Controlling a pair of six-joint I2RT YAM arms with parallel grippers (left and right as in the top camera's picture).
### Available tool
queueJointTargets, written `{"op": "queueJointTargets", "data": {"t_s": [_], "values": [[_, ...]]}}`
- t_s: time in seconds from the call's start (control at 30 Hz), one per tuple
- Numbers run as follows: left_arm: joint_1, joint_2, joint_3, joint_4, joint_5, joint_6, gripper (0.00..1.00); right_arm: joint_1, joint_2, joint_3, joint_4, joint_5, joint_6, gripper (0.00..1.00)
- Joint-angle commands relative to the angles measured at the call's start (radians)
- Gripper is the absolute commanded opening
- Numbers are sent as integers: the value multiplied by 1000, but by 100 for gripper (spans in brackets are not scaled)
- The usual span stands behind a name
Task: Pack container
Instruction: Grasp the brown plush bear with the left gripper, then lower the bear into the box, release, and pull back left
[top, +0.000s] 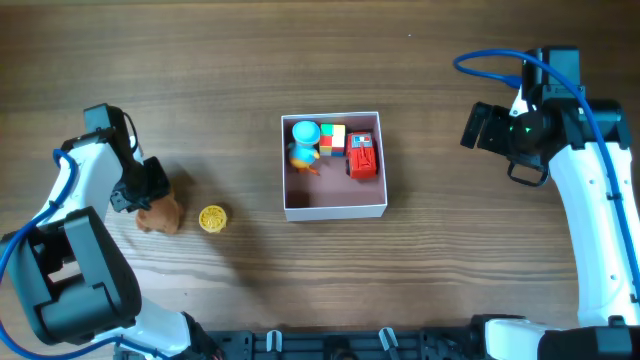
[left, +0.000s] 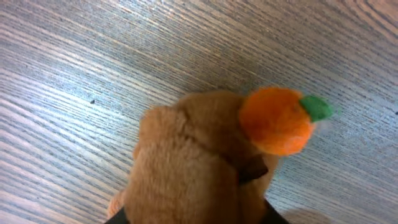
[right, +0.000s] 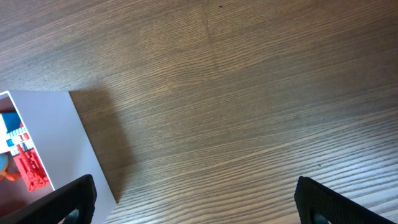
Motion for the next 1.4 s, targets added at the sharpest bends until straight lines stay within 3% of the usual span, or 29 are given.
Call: {"op": "queueJointTargets", "data": {"t_s": [0.0,0.13,0.27,0.33,0.47,0.6,0.87,0.9,0.93,1.0,1.03,1.07,1.1,1.17,1.23,1.27,1.37], "values": [[-2,-5,13,-16,30,-4,15,0,5,-7,3,-16,-16,100],[-10,-138,115,-113,81,-11,4,0,5,-7,3,-16,-16,100],[-112,-336,198,-148,163,33,4,0,6,-7,3,-16,-16,100],[-213,-439,214,-124,174,79,4,0,5,-7,3,-16,-16,100],[-564,-579,214,-30,172,289,4,0,6,-7,3,-16,-16,100],[-845,-468,214,39,160,344,4,0,6,-7,1,-16,-16,100],[-921,-87,214,73,157,340,5,0,6,-7,0,-16,-16,100],[-921,-61,214,74,157,340,7,0,6,-7,0,-16,-16,100],[-921,-45,214,77,157,340,22,0,6,-7,0,-16,-16,100],[-921,-26,214,82,157,340,27,0,6,-7,0,-16,-16,100],[-921,-25,214,84,157,340,39,0,6,-7,0,-16,-16,100],[-921,-25,214,84,157,340,43,0,6,-7,0,-16,-16,100],[-921,-26,214,84,157,340,44,0,5,-7,0,-16,-16,100],[-921,-26,214,84,157,340,69,0,6,-7,0,-16,-16,100],[-921,-29,214,84,157,340,82,0,6,-7,0,-16,-16,100],[-921,-33,216,84,157,336,96,0,5,-7,0,-16,-16,100],[-921,-74,225,84,157,328,100,0,6,-7,0,-16,-16,100]]}}
